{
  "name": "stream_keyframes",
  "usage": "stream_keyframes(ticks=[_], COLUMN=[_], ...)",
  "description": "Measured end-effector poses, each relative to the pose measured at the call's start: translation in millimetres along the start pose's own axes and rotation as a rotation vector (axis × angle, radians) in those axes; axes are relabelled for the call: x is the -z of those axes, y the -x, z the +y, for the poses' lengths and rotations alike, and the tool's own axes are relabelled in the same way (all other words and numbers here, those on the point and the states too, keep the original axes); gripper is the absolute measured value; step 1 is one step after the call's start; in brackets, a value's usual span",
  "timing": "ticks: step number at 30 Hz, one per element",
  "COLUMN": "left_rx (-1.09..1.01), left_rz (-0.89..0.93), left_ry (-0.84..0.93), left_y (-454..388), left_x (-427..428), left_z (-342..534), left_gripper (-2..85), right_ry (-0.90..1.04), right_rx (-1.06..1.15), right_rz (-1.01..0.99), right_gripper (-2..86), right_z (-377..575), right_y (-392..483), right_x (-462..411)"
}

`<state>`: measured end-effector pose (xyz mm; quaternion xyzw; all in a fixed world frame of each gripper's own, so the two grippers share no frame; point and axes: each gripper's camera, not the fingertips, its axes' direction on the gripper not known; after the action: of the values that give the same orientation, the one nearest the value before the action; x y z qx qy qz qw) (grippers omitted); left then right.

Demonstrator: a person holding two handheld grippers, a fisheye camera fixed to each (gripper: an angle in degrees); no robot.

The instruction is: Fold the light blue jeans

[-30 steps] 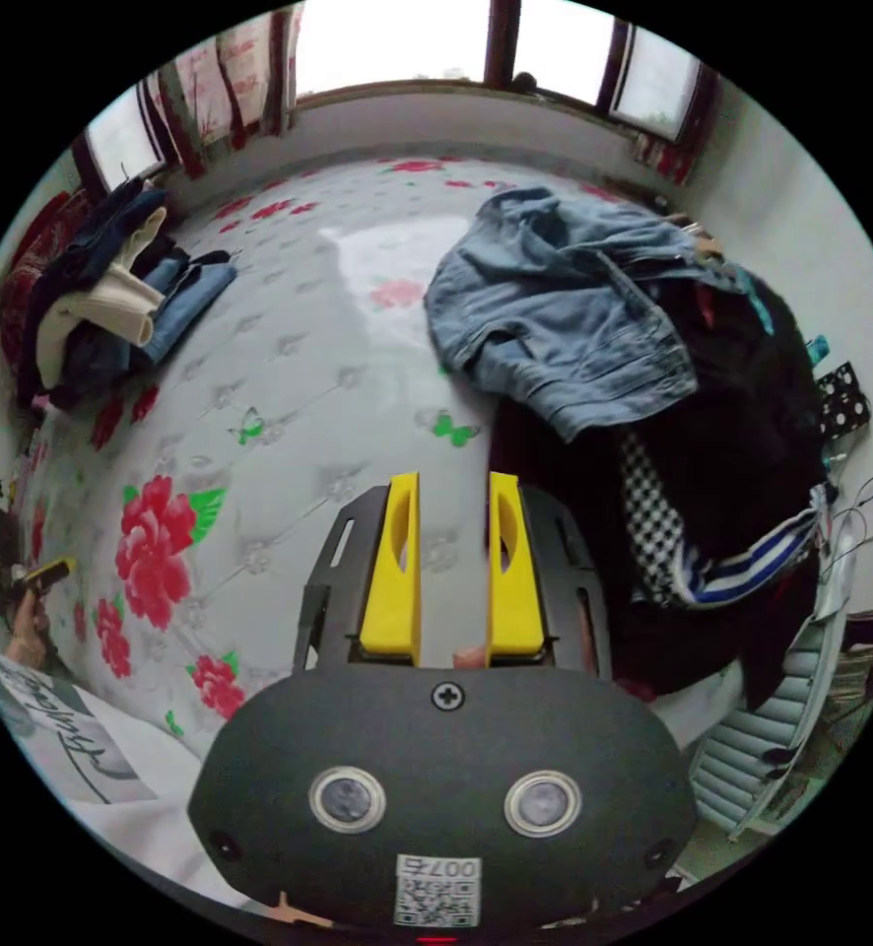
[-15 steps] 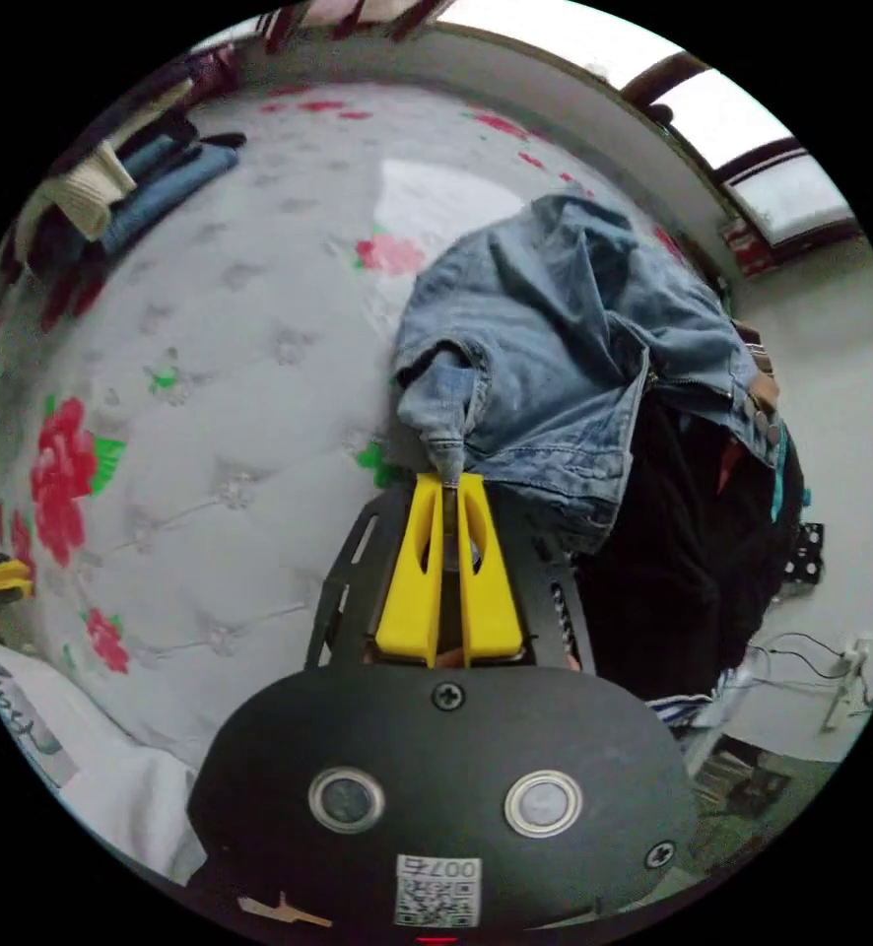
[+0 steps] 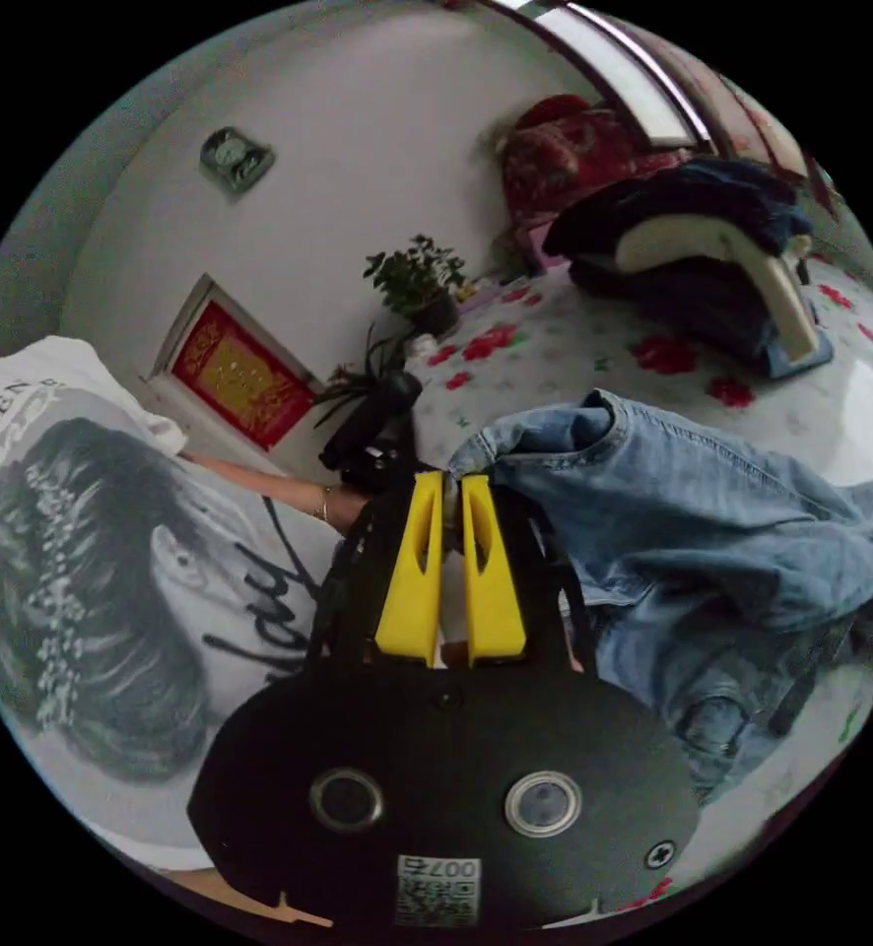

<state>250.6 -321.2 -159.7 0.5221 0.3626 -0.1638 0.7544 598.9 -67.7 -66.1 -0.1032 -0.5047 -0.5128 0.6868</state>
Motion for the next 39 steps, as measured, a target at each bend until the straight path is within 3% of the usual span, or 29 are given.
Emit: stream_keyframes(ticks=[2, 5, 9, 15, 19, 23, 26, 29, 31, 34, 37, 39], left_rx=[0.116, 0.298, 0.370, 0.110, -0.050, -0.207, -0.251, -0.214, -0.222, -0.154, -0.023, 0.132], left_rz=[-0.065, -0.184, -0.197, -0.149, -0.139, -0.373, -0.395, -0.460, -0.596, -0.751, -0.815, -0.832], left_ry=[-0.032, -0.081, -0.144, -0.087, 0.045, 0.175, 0.223, 0.224, 0.230, 0.221, 0.114, 0.047], left_y=[24, 61, 65, -15, -58, -75, -73, -50, -27, 27, 74, 105], left_x=[19, 53, 82, 48, -6, -57, -56, -42, -26, 26, 97, 141], left_z=[18, 56, 93, 54, 8, -23, -40, -64, -84, -127, -164, -176], left_gripper=[10.7, 8.7, 10.1, 11.5, 13.5, 10.9, 7.4, 3.6, 2.8, 2.7, 3.9, 5.5], right_ry=[0.084, 0.052, 0.020, -0.029, 0.034, 0.169, 0.278, 0.365, 0.331, 0.270, 0.299, 0.295], right_rx=[0.033, -0.018, -0.310, -0.644, -0.626, -0.592, -0.554, -0.391, -0.257, -0.036, 0.175, 0.177], right_rz=[0.059, 0.135, 0.352, 0.441, 0.430, 0.440, 0.611, 0.470, 0.142, -0.195, -0.194, -0.148], right_gripper=[2.9, 4.1, 5.9, 7.4, 7.8, 7.1, 4.3, 1.8, 0.6, 0.2, 0.2, 0.7], right_z=[-3, 18, 91, 180, 184, 172, 156, 132, 97, 38, -7, -16], right_y=[8, 0, -46, -90, -105, -122, -123, -119, -106, -71, -44, -52], right_x=[-18, -5, 37, 90, 74, 43, 34, 21, 8, -11, -13, -3])
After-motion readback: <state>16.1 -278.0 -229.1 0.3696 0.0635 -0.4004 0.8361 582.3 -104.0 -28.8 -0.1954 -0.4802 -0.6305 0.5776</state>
